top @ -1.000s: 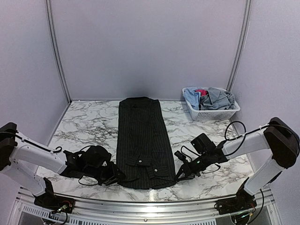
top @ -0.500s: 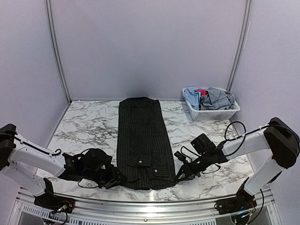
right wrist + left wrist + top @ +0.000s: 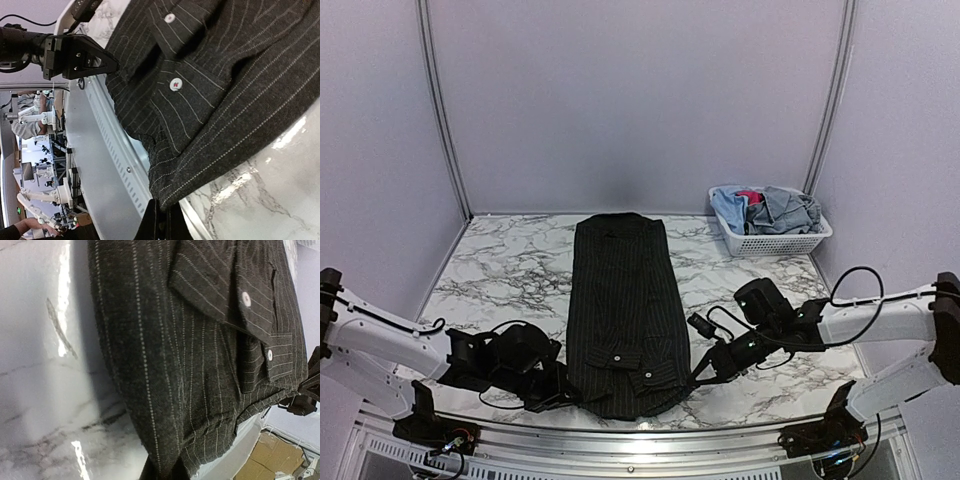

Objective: Fold and stack the mixed laundry pile
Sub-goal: Pick up the rectangle-folded shirt from the center of the board, then fold the rectangle-folded shirt at the center of the board.

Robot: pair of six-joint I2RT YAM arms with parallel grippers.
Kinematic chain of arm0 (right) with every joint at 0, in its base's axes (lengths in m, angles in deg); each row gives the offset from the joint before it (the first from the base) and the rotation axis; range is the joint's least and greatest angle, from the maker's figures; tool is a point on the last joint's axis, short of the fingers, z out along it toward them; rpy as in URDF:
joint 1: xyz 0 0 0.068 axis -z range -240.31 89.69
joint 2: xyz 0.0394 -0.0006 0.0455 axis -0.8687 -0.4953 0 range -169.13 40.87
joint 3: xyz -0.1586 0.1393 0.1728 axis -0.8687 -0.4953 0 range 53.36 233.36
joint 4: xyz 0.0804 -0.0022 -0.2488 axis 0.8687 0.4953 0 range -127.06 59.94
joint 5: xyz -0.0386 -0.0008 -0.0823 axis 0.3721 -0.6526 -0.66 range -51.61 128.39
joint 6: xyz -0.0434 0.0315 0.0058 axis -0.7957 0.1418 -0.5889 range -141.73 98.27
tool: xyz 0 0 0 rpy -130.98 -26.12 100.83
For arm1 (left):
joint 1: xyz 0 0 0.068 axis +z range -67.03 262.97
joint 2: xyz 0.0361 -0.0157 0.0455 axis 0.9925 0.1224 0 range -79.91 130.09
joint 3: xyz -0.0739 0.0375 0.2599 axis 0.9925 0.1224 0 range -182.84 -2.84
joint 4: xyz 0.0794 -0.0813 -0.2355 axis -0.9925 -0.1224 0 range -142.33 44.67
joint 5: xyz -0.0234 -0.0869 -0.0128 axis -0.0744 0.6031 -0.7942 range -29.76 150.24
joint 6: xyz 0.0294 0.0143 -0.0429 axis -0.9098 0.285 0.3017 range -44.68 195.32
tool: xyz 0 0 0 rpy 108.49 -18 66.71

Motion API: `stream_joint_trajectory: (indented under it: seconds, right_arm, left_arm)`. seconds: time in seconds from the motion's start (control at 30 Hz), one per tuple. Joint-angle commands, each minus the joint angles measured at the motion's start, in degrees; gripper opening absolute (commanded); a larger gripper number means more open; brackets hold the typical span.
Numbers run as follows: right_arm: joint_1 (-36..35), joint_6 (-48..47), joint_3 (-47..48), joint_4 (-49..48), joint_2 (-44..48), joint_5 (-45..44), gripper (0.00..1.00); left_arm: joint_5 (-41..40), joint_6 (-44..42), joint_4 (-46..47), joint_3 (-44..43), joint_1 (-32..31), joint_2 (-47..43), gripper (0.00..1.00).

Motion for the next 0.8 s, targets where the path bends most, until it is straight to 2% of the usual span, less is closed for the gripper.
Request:
stream_joint_trajectory:
  seconds: [0.0,0.13,0.33,0.77]
  right_arm:
    - [-0.9,2.2,0.3,1.8,5.3,1.2,0.00]
    - [-0.1,1.6,4.3,2.5,4.7,-0.3,0.00]
    - [3.9,-0.5,10.5,1.6,0.0,-0.8,0.00]
    - [13.8,-5.0,29.9,1.0,-17.4,-1.2,0.00]
  left_arm:
    - [0.3,-1.4,-5.4,-1.8,-0.8,-6.2,0.00]
    - [0.1,-4.3,-8.9,-4.7,1.8,-8.7,0.00]
    - [4.0,-10.7,-10.8,-10.5,11.7,-7.1,0.00]
    - [15.3,-22.4,-11.3,-28.5,30.9,10.6,0.00]
